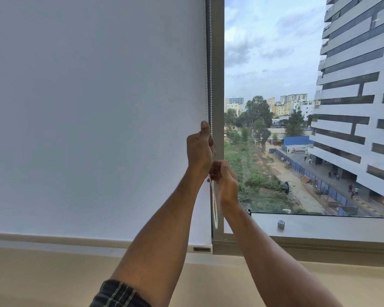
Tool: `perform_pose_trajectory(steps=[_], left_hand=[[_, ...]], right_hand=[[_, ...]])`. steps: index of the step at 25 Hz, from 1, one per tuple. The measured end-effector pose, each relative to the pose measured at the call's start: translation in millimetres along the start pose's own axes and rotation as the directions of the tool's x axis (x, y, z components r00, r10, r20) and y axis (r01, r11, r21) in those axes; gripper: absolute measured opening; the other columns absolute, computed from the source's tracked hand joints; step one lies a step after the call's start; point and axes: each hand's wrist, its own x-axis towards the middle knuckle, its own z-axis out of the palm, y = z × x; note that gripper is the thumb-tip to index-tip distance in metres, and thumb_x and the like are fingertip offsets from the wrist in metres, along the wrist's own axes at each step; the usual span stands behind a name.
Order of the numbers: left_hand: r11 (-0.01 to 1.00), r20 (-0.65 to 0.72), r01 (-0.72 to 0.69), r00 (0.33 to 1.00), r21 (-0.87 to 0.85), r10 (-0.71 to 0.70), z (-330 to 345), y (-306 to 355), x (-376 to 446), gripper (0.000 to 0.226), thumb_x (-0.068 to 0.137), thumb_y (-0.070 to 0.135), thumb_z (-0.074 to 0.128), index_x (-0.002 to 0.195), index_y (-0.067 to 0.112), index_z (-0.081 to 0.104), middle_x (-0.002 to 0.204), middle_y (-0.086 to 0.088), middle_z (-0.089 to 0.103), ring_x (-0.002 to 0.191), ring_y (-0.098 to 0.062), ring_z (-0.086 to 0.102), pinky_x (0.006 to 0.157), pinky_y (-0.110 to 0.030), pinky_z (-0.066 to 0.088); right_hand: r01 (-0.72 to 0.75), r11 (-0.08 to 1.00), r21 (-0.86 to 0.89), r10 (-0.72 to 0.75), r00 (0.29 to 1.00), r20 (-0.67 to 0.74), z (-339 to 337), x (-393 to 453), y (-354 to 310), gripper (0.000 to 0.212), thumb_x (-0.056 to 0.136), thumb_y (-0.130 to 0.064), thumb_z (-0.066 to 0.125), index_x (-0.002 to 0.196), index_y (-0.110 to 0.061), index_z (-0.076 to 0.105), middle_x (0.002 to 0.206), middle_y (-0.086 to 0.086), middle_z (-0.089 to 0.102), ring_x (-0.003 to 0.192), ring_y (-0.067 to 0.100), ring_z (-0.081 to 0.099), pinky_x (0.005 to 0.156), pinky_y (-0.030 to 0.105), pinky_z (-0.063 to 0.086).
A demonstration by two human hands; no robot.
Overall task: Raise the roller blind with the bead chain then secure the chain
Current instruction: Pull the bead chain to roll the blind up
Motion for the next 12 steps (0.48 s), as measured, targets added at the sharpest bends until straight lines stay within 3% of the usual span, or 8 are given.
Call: perform_pose_trajectory(steps=[2,5,7,9,12], left_hand=[[0.998,-0.03,-0.046,0.998,0.05,0.048,-2,-6,-3,0.062,0.106,0.044,0.042,0.05,0.019,0.043,0.04,0.007,0.034,0.035,-0.01,0.029,0.044,-0.023,0.028],[0.992,-0.066,-0.05,0.996,0.112,0.057,-2,-25,-12,0.062,0.107,0.041,0.042,0.052,0.017,0.056,0.036,0.01,0.04,0.037,-0.01,0.038,0.05,-0.027,0.034],[0.992,-0.06,-0.035,0.997,0.122,0.043,-1,-41,-20,0.063,0.104,0.051,0.044,0.046,0.026,0.047,0.039,0.009,0.037,0.045,-0.022,0.035,0.054,-0.035,0.031],[0.992,-0.061,-0.009,0.998,0.122,0.017,2,-55,-32,0.064,0.103,0.052,0.044,0.045,0.025,0.042,0.043,0.004,0.035,0.048,-0.022,0.031,0.054,-0.036,0.028],[0.998,-0.059,0.041,0.998,0.058,-0.037,4,-65,-54,0.062,0.106,0.043,0.043,0.049,0.02,0.038,0.042,0.004,0.03,0.04,-0.015,0.025,0.048,-0.029,0.02]], right_hand=[[0.079,0.996,-0.028,-0.079,0.997,-0.001,2,20,-23,0.038,0.108,-0.023,0.04,0.103,0.001,0.068,0.087,0.01,0.07,0.074,0.015,0.065,0.067,0.027,0.052],[0.111,0.994,0.003,-0.111,0.993,0.047,19,44,-66,0.036,0.109,-0.019,0.04,0.107,0.001,0.07,0.091,0.01,0.072,0.079,0.017,0.069,0.073,0.028,0.056],[0.047,0.998,0.034,-0.05,0.992,0.114,33,54,-86,0.043,0.109,-0.026,0.036,0.111,0.002,0.069,0.087,0.011,0.072,0.074,0.02,0.07,0.068,0.03,0.056],[-0.044,0.999,0.016,0.04,0.979,0.202,44,57,-95,0.052,0.11,-0.035,0.032,0.111,0.001,0.069,0.08,0.01,0.07,0.061,0.021,0.065,0.057,0.031,0.051],[-0.101,0.994,-0.029,0.105,0.956,0.272,50,55,-95,0.052,0.107,-0.044,0.035,0.098,-0.007,0.071,0.065,-0.001,0.051,0.045,0.011,0.042,0.043,0.025,0.03]])
